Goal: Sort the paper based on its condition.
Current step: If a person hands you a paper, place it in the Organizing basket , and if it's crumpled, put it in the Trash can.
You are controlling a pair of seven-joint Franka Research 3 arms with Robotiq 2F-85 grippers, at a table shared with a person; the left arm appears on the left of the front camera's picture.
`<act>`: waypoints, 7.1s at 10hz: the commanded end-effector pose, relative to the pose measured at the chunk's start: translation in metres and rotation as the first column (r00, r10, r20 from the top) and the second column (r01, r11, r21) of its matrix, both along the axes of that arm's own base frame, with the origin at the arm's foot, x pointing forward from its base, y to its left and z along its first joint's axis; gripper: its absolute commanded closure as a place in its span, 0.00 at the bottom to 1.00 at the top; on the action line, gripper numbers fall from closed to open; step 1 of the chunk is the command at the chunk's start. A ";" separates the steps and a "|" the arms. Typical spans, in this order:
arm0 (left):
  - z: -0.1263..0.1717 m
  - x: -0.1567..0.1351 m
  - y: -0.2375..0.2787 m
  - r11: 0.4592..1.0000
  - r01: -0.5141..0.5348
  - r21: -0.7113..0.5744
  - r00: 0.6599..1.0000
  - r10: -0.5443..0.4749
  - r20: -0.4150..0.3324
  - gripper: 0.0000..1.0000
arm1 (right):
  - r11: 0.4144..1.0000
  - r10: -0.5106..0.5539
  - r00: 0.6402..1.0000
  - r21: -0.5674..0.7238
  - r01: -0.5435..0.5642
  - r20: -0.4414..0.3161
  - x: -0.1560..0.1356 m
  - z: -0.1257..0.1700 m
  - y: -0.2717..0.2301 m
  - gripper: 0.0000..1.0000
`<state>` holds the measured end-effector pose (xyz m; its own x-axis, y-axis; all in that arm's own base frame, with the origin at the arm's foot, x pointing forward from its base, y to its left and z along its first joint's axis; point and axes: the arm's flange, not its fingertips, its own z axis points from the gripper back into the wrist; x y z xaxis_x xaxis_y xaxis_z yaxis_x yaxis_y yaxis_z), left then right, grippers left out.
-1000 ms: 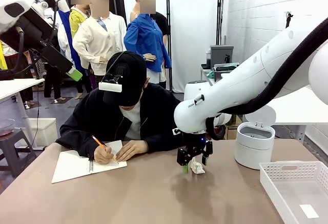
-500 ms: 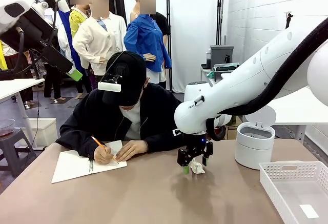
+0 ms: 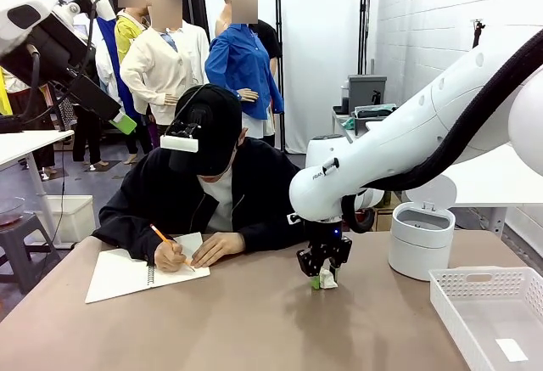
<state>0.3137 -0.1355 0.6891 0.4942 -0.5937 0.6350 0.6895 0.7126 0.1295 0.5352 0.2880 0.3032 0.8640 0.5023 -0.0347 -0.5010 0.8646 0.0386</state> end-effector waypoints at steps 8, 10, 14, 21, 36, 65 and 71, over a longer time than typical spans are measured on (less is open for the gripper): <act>0.000 -0.001 0.001 1.000 -0.001 0.001 1.000 0.001 -0.003 0.00 | 0.992 -0.106 0.994 -0.067 0.105 -0.002 -0.010 0.124 -0.042 0.89; 0.000 -0.001 0.001 1.000 -0.001 0.001 1.000 0.001 -0.003 0.00 | 0.992 -0.112 0.993 -0.058 0.113 0.020 -0.015 0.167 -0.068 0.89; 0.000 -0.001 0.001 1.000 -0.001 0.001 1.000 0.001 -0.003 0.00 | 0.988 -0.157 0.986 0.003 0.157 0.056 -0.009 0.216 -0.134 0.89; 0.000 -0.001 0.001 1.000 -0.001 0.001 1.000 0.001 -0.003 0.00 | 0.955 0.091 0.994 -0.289 -0.069 0.063 0.019 0.163 -0.183 0.89; 0.000 -0.001 0.001 1.000 -0.001 0.001 1.000 0.001 -0.003 0.00 | 0.910 0.195 0.977 -0.389 -0.145 0.091 0.031 0.139 -0.171 0.12; 0.000 -0.001 0.001 1.000 -0.001 0.001 1.000 0.001 -0.003 0.00 | 0.797 0.241 0.790 0.350 -0.493 0.563 -0.096 0.337 -0.107 0.00; 0.000 -0.001 0.001 1.000 -0.001 0.001 1.000 0.001 -0.003 0.00 | 0.790 0.247 0.735 0.307 -0.530 0.632 -0.084 0.371 -0.091 0.00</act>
